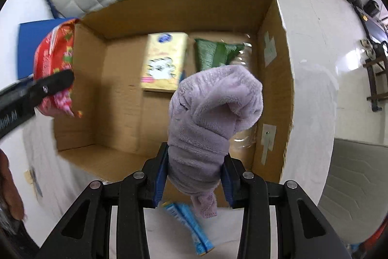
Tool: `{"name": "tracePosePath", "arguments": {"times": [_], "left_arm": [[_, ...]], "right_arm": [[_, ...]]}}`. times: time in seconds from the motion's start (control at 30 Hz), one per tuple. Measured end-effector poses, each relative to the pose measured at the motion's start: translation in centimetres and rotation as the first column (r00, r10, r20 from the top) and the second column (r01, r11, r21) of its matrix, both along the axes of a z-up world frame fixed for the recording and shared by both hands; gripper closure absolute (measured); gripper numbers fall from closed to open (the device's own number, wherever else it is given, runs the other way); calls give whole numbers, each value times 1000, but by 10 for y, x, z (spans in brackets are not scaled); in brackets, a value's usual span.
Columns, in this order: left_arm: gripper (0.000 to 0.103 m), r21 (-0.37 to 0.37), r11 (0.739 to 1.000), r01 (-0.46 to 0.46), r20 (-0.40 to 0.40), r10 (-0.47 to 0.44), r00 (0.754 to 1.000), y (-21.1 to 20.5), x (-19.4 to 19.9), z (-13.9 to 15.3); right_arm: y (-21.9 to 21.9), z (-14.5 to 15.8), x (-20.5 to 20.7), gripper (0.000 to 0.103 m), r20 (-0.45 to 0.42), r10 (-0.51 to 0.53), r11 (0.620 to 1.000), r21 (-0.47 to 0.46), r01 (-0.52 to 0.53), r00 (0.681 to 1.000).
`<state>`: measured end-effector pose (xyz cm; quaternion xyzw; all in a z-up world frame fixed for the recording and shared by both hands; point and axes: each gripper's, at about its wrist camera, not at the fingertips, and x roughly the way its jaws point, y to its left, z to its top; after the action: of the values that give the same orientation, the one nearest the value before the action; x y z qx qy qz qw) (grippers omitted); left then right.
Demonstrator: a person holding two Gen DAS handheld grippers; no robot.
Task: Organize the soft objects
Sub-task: 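Carry the red bag and sock into the box and open both tools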
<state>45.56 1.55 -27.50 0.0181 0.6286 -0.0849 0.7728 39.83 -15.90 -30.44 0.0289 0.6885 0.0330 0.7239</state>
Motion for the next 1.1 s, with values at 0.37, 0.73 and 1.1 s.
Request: {"name": "tracePosePath", "arguments": {"times": [0.37, 0.73, 1.1], "left_arm": [[57, 22, 1000, 9, -110, -7, 994, -7, 47, -65], [56, -18, 999, -29, -151, 26, 988, -4, 55, -61], [48, 13, 1000, -14, -52, 15, 999, 5, 14, -14]], "right_arm": [[-17, -59, 9, 62, -69, -235, 968, 76, 240, 970], [-5, -69, 14, 45, -102, -208, 977, 16, 211, 973], [7, -39, 13, 28, -49, -167, 986, -19, 166, 985]]}}
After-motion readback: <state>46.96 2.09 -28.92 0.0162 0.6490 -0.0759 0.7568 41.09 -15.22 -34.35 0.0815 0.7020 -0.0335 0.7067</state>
